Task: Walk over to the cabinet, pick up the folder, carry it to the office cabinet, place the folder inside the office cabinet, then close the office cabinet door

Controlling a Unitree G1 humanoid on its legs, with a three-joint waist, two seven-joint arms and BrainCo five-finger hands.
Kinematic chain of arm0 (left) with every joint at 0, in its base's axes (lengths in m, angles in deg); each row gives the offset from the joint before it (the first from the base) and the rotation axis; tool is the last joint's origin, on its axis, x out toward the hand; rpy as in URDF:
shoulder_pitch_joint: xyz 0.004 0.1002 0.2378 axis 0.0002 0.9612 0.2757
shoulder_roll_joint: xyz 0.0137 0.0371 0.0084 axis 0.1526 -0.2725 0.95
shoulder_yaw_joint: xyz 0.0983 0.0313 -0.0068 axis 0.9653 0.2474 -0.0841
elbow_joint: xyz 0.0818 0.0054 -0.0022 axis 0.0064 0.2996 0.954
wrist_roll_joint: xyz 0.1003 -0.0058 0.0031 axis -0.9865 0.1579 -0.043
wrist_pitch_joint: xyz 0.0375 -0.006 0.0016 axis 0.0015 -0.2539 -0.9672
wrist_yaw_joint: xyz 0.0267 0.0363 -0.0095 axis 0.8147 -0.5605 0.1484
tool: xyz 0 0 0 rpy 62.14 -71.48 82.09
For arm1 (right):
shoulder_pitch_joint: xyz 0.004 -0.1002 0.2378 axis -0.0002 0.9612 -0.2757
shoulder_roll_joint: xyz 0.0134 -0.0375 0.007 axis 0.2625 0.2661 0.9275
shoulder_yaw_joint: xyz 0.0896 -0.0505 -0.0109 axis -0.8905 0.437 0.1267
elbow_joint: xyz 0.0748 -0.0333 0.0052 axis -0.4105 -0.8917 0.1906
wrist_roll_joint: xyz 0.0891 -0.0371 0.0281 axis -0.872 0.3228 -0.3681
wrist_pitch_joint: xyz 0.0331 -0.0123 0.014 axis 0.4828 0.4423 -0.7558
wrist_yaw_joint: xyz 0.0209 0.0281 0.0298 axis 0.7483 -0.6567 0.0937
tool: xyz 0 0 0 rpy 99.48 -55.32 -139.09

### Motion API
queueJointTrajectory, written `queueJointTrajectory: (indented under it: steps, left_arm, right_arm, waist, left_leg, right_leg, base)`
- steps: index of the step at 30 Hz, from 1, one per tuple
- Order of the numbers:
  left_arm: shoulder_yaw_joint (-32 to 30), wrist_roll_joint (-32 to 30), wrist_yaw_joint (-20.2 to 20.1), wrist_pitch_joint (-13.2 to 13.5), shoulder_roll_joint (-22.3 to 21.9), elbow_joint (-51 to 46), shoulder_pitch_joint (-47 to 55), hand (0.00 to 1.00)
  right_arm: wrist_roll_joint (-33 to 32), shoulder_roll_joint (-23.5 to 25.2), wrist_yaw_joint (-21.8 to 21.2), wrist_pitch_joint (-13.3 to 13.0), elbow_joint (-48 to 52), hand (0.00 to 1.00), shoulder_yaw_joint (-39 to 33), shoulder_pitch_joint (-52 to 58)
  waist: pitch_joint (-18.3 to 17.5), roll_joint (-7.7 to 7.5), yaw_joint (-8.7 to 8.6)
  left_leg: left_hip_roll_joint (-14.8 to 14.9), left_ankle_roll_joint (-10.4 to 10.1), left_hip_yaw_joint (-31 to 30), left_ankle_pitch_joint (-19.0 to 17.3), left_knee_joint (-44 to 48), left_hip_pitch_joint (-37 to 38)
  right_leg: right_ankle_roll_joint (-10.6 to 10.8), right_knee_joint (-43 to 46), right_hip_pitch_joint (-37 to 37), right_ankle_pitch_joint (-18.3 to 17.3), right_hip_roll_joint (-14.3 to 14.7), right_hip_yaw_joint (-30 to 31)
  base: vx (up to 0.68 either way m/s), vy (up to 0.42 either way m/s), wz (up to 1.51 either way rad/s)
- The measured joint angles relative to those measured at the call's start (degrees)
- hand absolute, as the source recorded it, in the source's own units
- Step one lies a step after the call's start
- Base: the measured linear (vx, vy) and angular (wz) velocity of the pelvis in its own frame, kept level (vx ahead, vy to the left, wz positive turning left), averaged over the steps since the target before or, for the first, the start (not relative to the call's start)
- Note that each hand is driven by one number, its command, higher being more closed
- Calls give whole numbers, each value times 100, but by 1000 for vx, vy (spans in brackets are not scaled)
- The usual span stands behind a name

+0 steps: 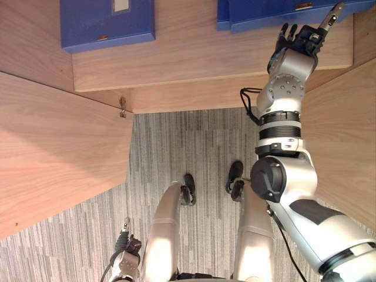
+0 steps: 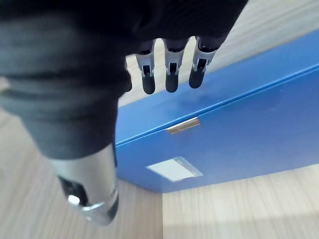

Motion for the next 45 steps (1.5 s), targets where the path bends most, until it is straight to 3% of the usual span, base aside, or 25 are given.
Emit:
queueJointTrajectory:
  steps: [7, 9, 15, 20, 27, 37, 40, 45]
  left_arm:
    - [1, 3, -24, 43, 1, -2, -2, 0]
    - [8, 7, -61, 89, 2, -2, -2, 0]
    - [122, 7, -153, 139, 10, -2, 62, 0]
    - [289, 11, -266, 171, 14, -7, 304, 0]
    - [637, 74, -426, 312, 98, -23, 601, 0]
    - [1078, 207, -523, 348, 206, -261, 930, 0]
    - [1291, 287, -528, 367, 279, -371, 1003, 0]
    - [1597, 414, -574, 374, 319, -978, 1469, 0]
  right_arm:
    - [978, -250, -288, 862, -10, 0, 554, 243]
    - [1603, -444, -524, 1275, -209, 0, 1027, 254]
    - [2491, -696, -1062, 1876, -679, 0, 1897, 256]
    - [3160, -875, -1388, 2199, -1010, 0, 2345, 227]
    - [4005, -1267, -1753, 2419, -1252, 0, 2779, 216]
    - [4295, -1716, -1896, 2442, -1420, 0, 3134, 240]
    - [4745, -1885, -1969, 2482, -682, 0, 3426, 605]
    - [5677, -2067, -1909, 2542, 1628, 0, 3399, 1550]
  waist:
    - [1, -3, -82]
    - [4, -7, -94]
    - [12, -69, -82]
    - [-8, -123, -60]
    - [-9, -122, 20]
    - [-9, -121, 51]
    - [-9, -121, 48]
    - [-7, -125, -9]
  left_leg:
    - [46, -16, 30, -12, 10, 3]
    - [53, -16, 33, -12, 19, 3]
    - [62, -3, 44, -18, 4, 1]
    - [53, 16, 64, -25, -42, 31]
    - [17, 37, 76, -8, -156, 149]
    - [-52, 56, 78, 33, -250, 162]
    - [-52, 58, 82, 31, -250, 160]
    - [-11, 72, 123, 18, -256, 162]
  right_leg:
    - [-8, -1, -14, 7, 33, 11]
    - [-13, -4, -13, 12, 37, 10]
    - [-57, -53, 1, 48, 41, -8]
    - [-63, -101, 32, 64, 33, -6]
    - [-64, -163, 128, 65, 14, -5]
    - [-62, -199, 128, 66, -49, -8]
    - [-57, -209, 128, 68, -47, -8]
    - [-18, -287, 131, 107, 14, 19]
  base:
    - [-2, 14, -3]
    - [0, 0, 0]
    - [-6, 18, -1]
    - [6, 49, -1]
    - [0, 15, 1]
    - [3, 33, 2]
    - [1, 34, -1]
    - [8, 43, -6]
